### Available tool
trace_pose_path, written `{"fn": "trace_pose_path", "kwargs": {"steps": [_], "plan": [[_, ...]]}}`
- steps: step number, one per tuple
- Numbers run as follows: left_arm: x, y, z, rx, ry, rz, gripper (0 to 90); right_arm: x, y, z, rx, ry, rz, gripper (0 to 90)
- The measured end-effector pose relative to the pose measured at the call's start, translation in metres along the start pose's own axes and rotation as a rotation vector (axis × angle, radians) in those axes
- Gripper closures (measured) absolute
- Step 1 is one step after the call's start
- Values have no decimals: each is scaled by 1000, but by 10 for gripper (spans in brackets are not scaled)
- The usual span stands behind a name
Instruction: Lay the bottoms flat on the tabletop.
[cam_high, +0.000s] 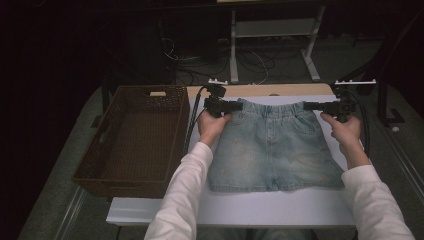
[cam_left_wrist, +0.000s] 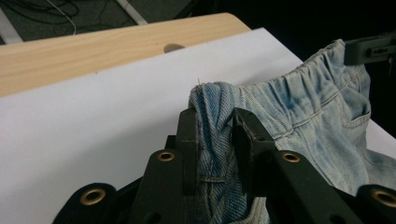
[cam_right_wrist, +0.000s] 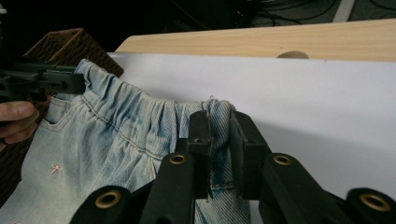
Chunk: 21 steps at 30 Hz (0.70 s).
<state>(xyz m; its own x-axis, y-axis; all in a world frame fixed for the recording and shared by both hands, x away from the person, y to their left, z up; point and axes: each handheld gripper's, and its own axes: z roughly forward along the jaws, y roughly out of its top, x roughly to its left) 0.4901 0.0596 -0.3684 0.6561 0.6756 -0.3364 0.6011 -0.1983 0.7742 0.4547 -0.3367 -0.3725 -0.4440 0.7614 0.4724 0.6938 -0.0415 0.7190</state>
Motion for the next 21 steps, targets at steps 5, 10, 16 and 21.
{"fn": "trace_pose_path", "kwargs": {"steps": [5, 10, 16, 21], "plan": [[12, -7, 16, -16, 26, -34, 724, -8, 2, 11, -20, -10, 9, 788], [22, -7, 23, -21, 38, -55, 723, -13, 5, 23, -4, -27, 23, 789], [24, -1, 22, -37, 75, -45, 723, -10, 18, 32, 10, -43, 9, 789], [28, -1, 22, -45, 94, -41, 723, -8, 24, 38, 7, -49, 5, 788]]}}
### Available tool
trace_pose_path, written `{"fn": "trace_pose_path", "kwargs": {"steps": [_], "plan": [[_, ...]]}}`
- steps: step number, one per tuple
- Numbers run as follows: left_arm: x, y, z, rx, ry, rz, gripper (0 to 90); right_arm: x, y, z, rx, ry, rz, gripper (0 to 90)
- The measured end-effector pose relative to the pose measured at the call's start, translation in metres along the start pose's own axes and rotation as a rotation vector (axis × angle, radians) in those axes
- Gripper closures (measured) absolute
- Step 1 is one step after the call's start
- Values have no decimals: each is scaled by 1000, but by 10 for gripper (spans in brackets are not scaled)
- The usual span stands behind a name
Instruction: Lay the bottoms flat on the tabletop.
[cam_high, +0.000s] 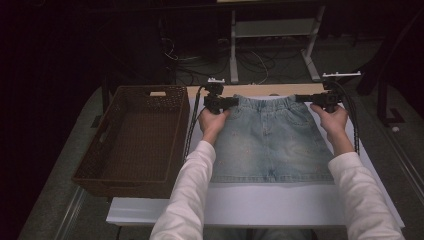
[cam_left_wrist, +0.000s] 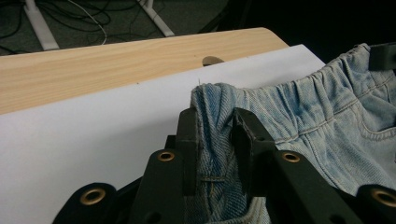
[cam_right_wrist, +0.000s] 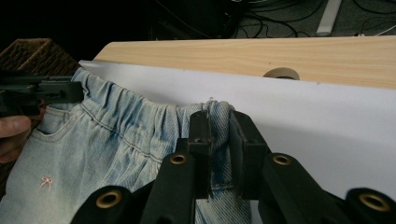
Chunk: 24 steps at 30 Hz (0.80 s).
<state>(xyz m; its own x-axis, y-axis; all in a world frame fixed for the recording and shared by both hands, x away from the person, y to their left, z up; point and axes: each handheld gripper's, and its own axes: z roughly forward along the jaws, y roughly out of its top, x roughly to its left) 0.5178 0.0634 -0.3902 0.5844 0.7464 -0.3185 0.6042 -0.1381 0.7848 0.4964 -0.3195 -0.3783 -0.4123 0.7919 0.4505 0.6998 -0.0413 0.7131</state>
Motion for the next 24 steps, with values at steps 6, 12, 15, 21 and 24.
{"fn": "trace_pose_path", "kwargs": {"steps": [6, 12, 15, 21, 24], "plan": [[2, -1, 4, 3, 7, 9, 722, -2, 0, 5, 1, -4, 15, 788], [5, -4, 11, 15, -4, -24, 671, -7, -1, 4, 10, 6, 36, 760], [5, -6, 11, 21, 35, -30, 571, -7, -3, 4, 5, 0, 41, 623], [-3, -2, 6, 23, 13, -34, 454, 1, -6, 3, 9, -23, -11, 514], [-10, 0, -1, 22, -12, -16, 399, 6, -7, 0, 2, -21, -17, 457]]}}
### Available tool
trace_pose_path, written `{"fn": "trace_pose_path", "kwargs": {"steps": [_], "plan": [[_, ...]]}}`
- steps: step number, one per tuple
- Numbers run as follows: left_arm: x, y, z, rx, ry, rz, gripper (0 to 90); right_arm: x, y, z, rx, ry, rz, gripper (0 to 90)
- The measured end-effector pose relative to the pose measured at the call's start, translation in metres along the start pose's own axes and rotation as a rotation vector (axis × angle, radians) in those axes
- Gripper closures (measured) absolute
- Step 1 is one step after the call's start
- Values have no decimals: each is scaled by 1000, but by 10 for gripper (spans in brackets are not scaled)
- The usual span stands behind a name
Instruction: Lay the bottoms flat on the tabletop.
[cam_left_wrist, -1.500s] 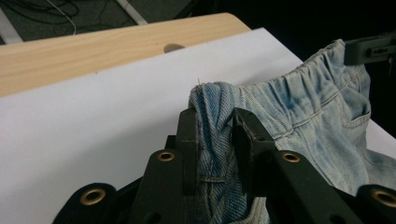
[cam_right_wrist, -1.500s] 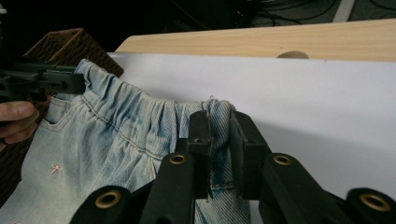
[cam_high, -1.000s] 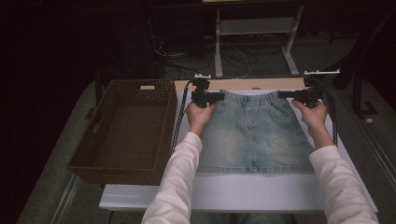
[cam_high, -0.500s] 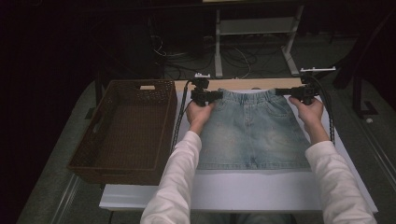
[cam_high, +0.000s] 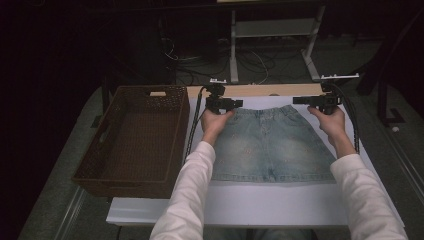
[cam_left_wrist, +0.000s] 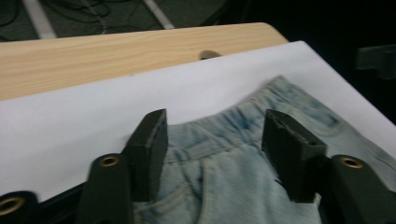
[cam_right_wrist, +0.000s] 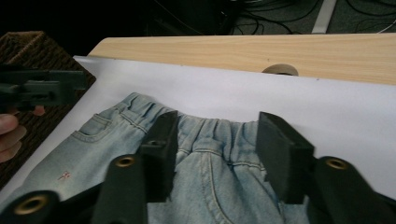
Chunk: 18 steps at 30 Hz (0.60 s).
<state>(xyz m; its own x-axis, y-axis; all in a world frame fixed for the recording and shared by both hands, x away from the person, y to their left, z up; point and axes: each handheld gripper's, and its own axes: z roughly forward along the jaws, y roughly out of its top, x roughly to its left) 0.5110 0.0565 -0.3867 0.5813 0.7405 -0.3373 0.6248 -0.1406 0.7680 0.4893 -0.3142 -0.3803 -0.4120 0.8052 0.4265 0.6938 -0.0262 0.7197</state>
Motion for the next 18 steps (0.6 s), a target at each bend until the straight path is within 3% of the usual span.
{"fn": "trace_pose_path", "kwargs": {"steps": [4, 6, 12, 15, 18], "plan": [[-10, 0, -12, -20, -43, 1, 349, 10, 0, -7, 8, 5, -18, 377], [-15, -2, -19, -20, -59, 8, 328, 16, -1, -12, -14, 16, -24, 326], [-24, -8, -35, -11, -70, 30, 259, 32, -10, -25, -38, 48, -45, 164], [-29, -12, -42, -11, -78, 29, 221, 40, -19, -30, -30, 70, -65, 132], [-33, -17, -48, 2, -90, 33, 170, 47, -28, -33, -10, 78, -77, 40]]}}
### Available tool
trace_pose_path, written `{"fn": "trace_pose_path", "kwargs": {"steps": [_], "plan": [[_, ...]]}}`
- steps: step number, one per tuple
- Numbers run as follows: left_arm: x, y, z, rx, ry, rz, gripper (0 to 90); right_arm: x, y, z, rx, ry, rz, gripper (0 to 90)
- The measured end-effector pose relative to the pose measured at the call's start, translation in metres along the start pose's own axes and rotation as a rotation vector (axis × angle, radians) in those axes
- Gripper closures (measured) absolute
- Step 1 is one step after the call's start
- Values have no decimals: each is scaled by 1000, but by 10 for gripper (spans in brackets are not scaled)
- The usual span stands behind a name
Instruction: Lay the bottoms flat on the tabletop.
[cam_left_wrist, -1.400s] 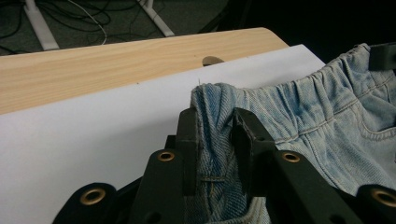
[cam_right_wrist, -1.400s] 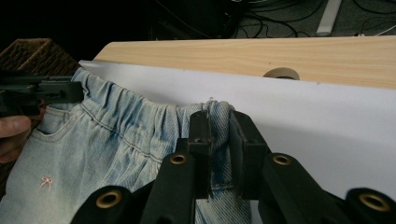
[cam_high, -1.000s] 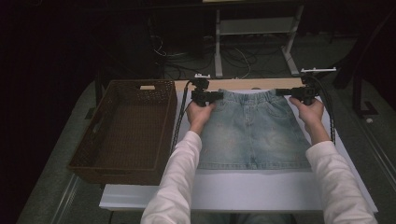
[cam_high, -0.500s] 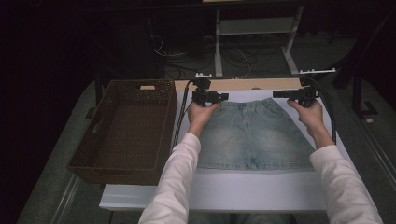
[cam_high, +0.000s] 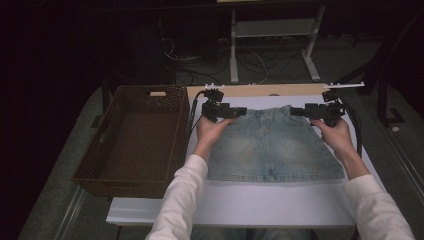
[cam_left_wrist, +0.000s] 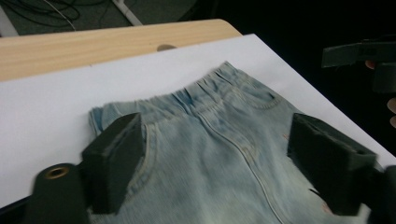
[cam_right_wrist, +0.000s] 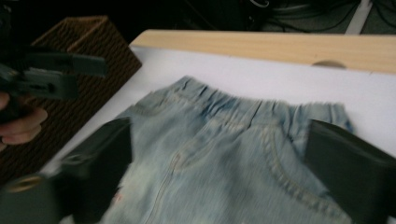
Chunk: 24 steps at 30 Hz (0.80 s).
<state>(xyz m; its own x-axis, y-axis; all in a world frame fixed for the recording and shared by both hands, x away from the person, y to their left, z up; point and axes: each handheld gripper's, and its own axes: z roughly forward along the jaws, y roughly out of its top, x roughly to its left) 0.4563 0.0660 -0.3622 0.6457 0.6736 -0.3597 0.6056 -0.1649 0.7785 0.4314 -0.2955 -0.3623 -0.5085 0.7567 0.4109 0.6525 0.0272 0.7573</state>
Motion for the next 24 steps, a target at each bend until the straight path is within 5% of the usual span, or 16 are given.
{"fn": "trace_pose_path", "kwargs": {"steps": [6, 24], "plan": [[-9, -7, -6, 45, -8, 27, 0, 11, -15, -6, 14, 3, -16, 0], [-18, -54, -41, 60, -43, -8, 0, 43, -51, -11, 100, 69, -100, 0]]}}
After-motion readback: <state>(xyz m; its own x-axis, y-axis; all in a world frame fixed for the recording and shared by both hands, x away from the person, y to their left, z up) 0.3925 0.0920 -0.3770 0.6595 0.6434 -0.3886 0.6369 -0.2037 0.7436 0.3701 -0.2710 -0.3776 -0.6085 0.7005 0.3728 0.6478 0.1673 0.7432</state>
